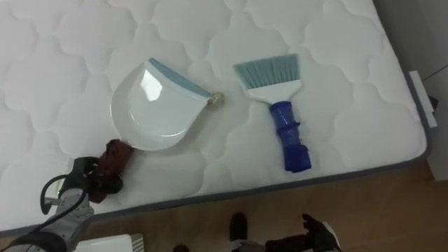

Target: Clean bed

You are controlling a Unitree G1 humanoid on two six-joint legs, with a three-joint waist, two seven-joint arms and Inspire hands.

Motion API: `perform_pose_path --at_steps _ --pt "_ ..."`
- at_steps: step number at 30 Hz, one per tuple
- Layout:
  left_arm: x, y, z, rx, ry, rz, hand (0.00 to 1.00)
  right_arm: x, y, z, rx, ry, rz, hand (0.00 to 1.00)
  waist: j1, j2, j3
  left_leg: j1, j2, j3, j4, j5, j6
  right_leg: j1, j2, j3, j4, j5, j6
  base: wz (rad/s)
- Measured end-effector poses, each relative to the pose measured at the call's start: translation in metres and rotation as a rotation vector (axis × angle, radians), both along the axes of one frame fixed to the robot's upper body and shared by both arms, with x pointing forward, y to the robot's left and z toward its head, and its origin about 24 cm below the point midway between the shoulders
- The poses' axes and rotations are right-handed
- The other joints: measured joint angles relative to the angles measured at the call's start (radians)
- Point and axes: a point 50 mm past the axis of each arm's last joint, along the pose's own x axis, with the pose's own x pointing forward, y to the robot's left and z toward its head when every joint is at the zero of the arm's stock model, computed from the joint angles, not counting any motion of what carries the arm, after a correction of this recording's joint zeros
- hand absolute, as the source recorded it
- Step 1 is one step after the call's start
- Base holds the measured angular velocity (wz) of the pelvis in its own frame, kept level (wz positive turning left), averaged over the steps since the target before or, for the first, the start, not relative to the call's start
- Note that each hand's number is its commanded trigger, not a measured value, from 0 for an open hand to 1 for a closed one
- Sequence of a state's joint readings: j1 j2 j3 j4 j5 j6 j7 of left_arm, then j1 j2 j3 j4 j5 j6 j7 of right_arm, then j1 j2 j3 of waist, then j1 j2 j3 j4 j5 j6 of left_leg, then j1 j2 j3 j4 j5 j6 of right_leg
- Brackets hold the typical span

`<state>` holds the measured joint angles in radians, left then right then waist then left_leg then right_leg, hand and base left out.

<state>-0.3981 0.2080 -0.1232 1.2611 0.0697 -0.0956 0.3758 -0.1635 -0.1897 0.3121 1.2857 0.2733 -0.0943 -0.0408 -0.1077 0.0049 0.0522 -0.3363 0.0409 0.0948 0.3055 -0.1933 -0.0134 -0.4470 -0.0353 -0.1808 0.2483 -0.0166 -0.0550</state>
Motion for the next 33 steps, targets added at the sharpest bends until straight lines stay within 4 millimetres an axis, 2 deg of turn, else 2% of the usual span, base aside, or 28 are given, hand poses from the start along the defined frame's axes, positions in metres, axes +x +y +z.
perform_pose_path --at_steps 11,15,19,22,25,28,30,33 --pt "0.002 0.006 0.003 0.011 -0.001 0.0 1.0 -0.005 0.0 -0.002 0.036 0.0 -0.071 0.0 -0.005 -0.007 0.0033 -0.002 -0.001 0.015 0.008 0.002 0.004 -0.012 -0.006 0.015 0.024 -0.005 0.0 -0.01" --pt "0.002 0.014 0.006 0.042 0.0 -0.006 1.0 -0.008 -0.003 -0.002 0.051 -0.005 -0.113 0.0 -0.012 -0.006 0.003 -0.021 0.003 0.041 0.038 0.002 0.004 -0.019 -0.015 -0.004 0.042 -0.012 -0.002 0.08" --pt "0.001 0.023 0.009 0.098 -0.01 -0.01 1.0 -0.009 -0.005 -0.002 0.052 -0.014 -0.134 0.0 -0.018 -0.004 0.0015 -0.021 0.004 0.044 0.039 0.001 0.006 -0.019 -0.015 -0.008 0.047 -0.013 -0.002 0.06" --pt "0.001 0.029 0.012 0.126 -0.028 0.005 1.0 -0.012 -0.008 -0.002 0.055 -0.009 -0.161 0.0 -0.018 0.0 -0.001 -0.019 0.002 0.044 0.041 -0.003 0.012 -0.023 -0.017 -0.01 0.064 -0.015 -0.003 0.0" --pt "0.005 0.03 0.018 0.178 -0.053 -0.032 1.0 -0.016 -0.013 -0.003 0.064 -0.004 -0.228 0.0 -0.002 0.01 -0.0053 -0.023 0.0 0.045 0.041 -0.004 0.014 -0.029 -0.019 -0.008 0.067 -0.015 -0.003 0.0" --pt "0.007 0.03 0.023 0.248 -0.094 -0.075 1.0 -0.024 -0.021 -0.004 0.1 -0.014 -0.385 0.0 0.005 0.022 -0.0124 -0.022 -0.002 0.045 0.04 -0.005 0.014 -0.031 -0.023 -0.008 0.076 -0.015 -0.003 0.01" --pt "0.0 0.038 0.022 0.289 -0.088 -0.069 1.0 -0.024 -0.031 -0.001 0.12 -0.051 -0.512 0.0 0.004 0.032 -0.0189 -0.017 -0.003 0.052 0.039 -0.004 0.014 -0.032 -0.022 -0.001 0.081 -0.016 -0.003 -0.08" --pt "-0.003 0.046 0.025 0.345 -0.097 -0.063 1.0 -0.021 -0.044 0.005 0.113 -0.102 -0.647 0.0 0.002 0.034 -0.0204 -0.017 -0.006 0.064 0.04 -0.004 0.015 -0.044 -0.023 0.012 0.095 -0.017 -0.002 -0.1"
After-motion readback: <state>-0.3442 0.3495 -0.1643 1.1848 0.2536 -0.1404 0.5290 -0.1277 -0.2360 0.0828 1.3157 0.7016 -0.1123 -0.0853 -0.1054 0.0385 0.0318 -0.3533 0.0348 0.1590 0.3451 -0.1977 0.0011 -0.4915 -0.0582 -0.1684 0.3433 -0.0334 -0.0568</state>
